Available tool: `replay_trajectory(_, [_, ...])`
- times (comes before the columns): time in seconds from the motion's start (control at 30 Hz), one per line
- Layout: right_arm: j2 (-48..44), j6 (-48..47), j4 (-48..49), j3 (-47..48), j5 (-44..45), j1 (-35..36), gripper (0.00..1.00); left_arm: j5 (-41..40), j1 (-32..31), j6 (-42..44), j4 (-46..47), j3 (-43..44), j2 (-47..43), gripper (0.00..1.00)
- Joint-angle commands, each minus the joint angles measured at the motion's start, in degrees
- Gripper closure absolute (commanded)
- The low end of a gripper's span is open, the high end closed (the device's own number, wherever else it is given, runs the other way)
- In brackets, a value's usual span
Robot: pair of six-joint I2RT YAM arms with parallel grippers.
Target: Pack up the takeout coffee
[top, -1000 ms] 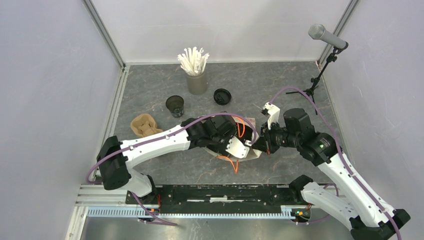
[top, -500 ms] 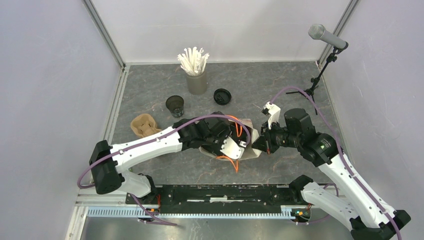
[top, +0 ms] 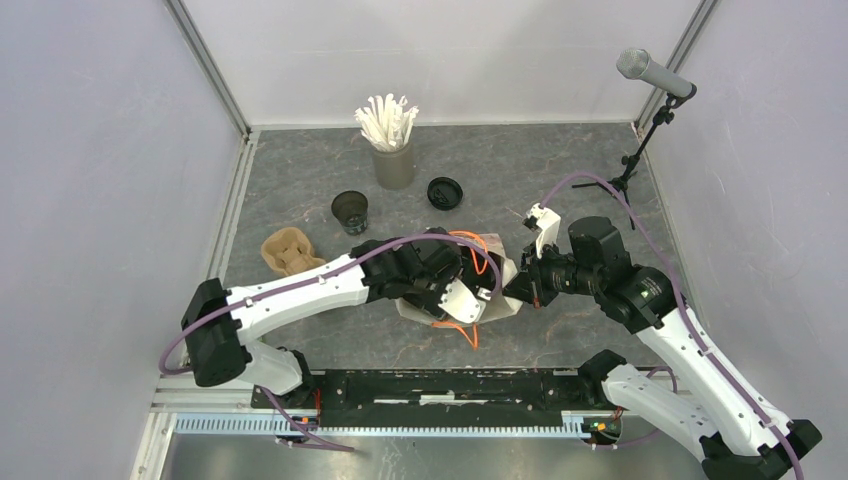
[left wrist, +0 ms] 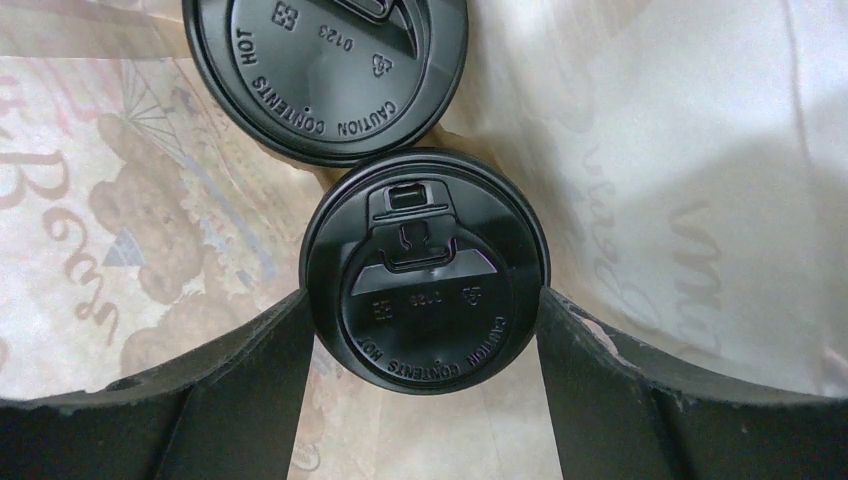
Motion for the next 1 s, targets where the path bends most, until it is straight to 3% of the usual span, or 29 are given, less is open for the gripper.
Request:
replay_trajectory(0.0, [-0.28,0.19,1.93,0.42,-1.16,0.03,1.00,-0.99,0.34,3.82,1.43,0.03,1.87,0.79])
replay_trajectory(0.47, [0.20,0.32,2.94,-0.08,-1.96,0.01,1.00,-3.29,0.30,2.96,3.45,1.28,4.67,0.73])
replay_trajectory(0.8, [0.37,0.31,3.02,-0.28,-1.71,0.01,1.00,-1.47,0.25,1.84,3.34,1.55,3.91,0.55])
replay_trajectory(0.97, [0.29,0.20,3.14,-0.53,-1.54,0.06,1.00,-1.56,0.23,1.52,2.86,2.01,3.89,0.52])
